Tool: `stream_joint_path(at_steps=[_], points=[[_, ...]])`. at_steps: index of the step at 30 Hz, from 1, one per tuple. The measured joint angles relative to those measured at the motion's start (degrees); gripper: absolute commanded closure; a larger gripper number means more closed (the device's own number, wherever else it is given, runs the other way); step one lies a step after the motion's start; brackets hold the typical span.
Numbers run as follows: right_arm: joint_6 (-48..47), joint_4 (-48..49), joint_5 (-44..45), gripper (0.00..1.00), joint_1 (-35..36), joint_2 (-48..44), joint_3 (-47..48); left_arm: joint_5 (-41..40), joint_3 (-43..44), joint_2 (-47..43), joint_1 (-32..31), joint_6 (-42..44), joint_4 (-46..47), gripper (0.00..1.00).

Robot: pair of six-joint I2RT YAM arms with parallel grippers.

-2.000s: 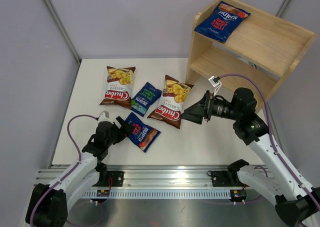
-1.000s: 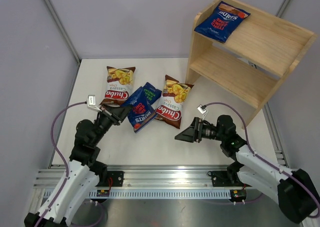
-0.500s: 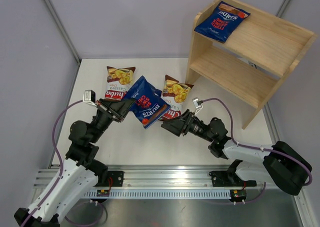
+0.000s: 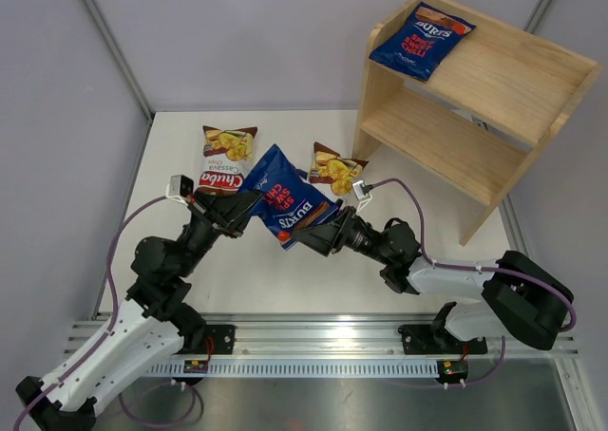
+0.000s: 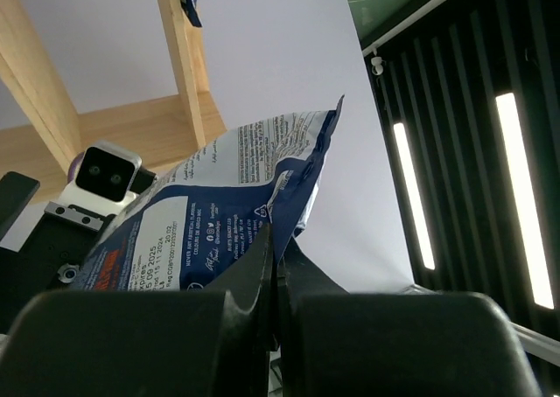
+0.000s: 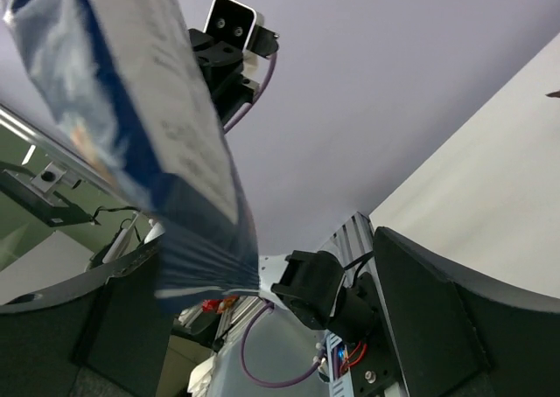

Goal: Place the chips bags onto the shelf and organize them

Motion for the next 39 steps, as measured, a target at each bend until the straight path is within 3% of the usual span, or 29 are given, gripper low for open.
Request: stream_joint_path(at_steps=[4, 9, 13, 15, 17, 19, 23, 29, 34, 39], points=[[-1.0, 0.6, 0.2, 0.14, 0.7, 0.0, 0.6, -0.6, -0.5, 0.3, -1.2, -1.5, 1.7, 1.0], [-1.6, 0.6, -0.2, 0.38, 0.7, -0.7, 0.6, -1.7, -2.2, 0.3, -3.2, -3.2, 2.0, 1.0], [-2.3, 0.5, -0.5, 0.48, 0.7, -2.9, 0.6, -1.8, -3.4, 0.2, -4.0, -3.7, 1.7, 1.0], [-2.9, 0.5, -0.6, 0.56, 0.7, -4.7, 0.5, -1.8, -3.5, 0.2, -4.0, -3.5, 1.5, 1.0], [-3.7, 0.5, -0.9, 0.73, 0.7, -6.8, 0.0, -1.5, -3.1, 0.1, -4.0, -2.7, 0.9, 1.0], [-4.6, 0.2, -1.4, 0.8, 0.7, -9.7, -0.8, -0.3, -1.2, 0.8, -3.5, -0.4, -1.0, 1.0], [-6.2, -2.3, -1.5, 0.85, 0.7, -16.4, -2.4, 6.7, 5.9, 5.6, -0.7, 5.3, -5.3, 1.0], [-10.3, -17.1, -1.2, 0.89, 0.7, -31.8, -3.0, 19.9, 14.2, 13.9, 2.0, 13.0, -7.8, 1.0], [-12.9, -29.6, -0.7, 0.7, 0.7, -41.3, -2.8, 26.9, 17.0, 16.6, 2.0, 17.2, -8.1, 1.0], [-13.4, -35.7, -0.4, 0.62, 0.7, -45.8, -2.8, 28.0, 17.7, 16.6, 2.0, 20.2, -8.1, 1.0]])
